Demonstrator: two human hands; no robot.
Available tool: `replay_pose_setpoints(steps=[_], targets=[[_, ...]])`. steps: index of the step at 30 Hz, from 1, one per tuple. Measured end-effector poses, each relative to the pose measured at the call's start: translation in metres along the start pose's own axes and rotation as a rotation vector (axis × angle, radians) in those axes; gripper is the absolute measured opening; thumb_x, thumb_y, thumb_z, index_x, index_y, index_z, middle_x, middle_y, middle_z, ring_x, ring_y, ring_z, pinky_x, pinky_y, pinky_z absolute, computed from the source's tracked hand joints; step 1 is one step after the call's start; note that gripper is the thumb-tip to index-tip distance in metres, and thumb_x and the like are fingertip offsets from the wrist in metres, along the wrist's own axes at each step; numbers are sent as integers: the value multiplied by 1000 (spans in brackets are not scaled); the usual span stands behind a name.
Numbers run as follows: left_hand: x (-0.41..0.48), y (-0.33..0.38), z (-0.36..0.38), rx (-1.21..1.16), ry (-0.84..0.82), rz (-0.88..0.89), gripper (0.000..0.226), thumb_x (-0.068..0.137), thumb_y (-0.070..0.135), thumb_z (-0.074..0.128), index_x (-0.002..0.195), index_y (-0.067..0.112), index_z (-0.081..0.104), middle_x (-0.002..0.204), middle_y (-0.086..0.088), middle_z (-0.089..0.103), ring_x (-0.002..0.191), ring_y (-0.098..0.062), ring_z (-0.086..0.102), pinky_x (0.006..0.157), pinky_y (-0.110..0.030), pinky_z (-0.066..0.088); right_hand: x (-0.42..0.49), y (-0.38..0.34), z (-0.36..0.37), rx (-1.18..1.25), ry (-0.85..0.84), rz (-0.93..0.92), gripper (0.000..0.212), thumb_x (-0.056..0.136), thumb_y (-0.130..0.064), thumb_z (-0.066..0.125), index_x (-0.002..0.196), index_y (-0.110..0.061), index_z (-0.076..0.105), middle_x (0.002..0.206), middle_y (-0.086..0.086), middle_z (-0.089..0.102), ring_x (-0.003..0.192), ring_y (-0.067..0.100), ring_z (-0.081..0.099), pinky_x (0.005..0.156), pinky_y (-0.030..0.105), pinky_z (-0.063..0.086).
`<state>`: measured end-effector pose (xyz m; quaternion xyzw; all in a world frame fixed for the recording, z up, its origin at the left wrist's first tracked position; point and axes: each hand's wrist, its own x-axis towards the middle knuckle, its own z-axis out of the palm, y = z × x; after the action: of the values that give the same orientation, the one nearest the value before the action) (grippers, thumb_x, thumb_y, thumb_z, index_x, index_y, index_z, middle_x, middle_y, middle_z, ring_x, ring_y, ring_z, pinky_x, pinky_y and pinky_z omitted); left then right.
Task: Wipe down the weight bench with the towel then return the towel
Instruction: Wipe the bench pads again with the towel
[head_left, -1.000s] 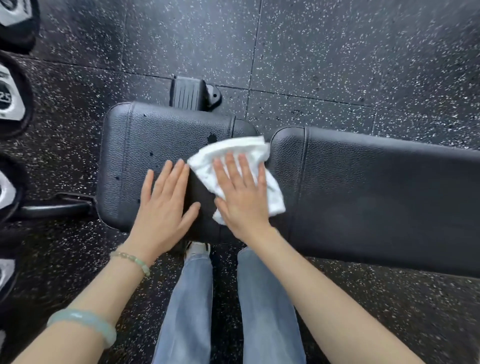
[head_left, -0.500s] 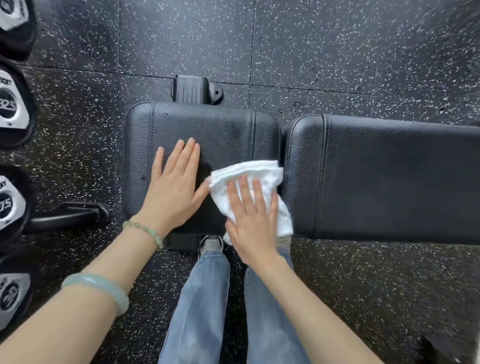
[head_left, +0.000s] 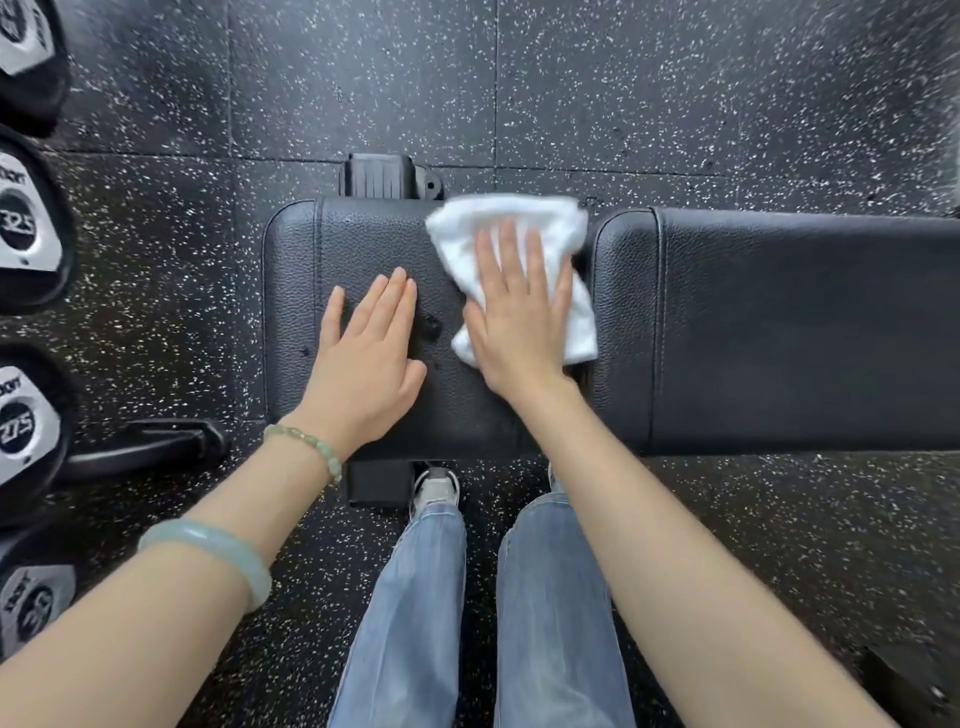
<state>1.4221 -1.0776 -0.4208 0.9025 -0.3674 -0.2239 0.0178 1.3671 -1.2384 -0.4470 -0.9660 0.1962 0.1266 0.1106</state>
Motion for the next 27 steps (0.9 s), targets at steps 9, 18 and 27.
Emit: replay_pose_setpoints(steps=[9, 18, 27], targets=[[1, 2, 0, -19, -26, -33, 75, 84, 35, 22, 152, 8, 10, 161, -5, 5, 147, -17, 3, 115, -43, -12, -61, 8, 17, 5, -71, -84, 68, 86, -44, 28, 150, -21, 20, 157, 4, 21, 144, 27, 13, 112, 56, 4], [0, 1, -8, -3, -24, -14, 73, 85, 35, 23, 152, 7, 16, 160, -6, 11, 147, -19, 10, 115, -45, -10, 18, 3, -7, 3, -18, 12, 64, 95, -41, 32, 152, -22, 9, 160, 1, 5, 146, 23, 0, 115, 53, 1], [0, 8, -13, -28, -51, -57, 64, 97, 26, 35, 153, 9, 9, 161, -3, 3, 147, -16, 2, 114, -44, -14, -80, 9, 24, 83, -69, -49, 69, 85, -39, 32, 149, -17, 24, 157, 8, 19, 145, 27, 10, 113, 58, 9]])
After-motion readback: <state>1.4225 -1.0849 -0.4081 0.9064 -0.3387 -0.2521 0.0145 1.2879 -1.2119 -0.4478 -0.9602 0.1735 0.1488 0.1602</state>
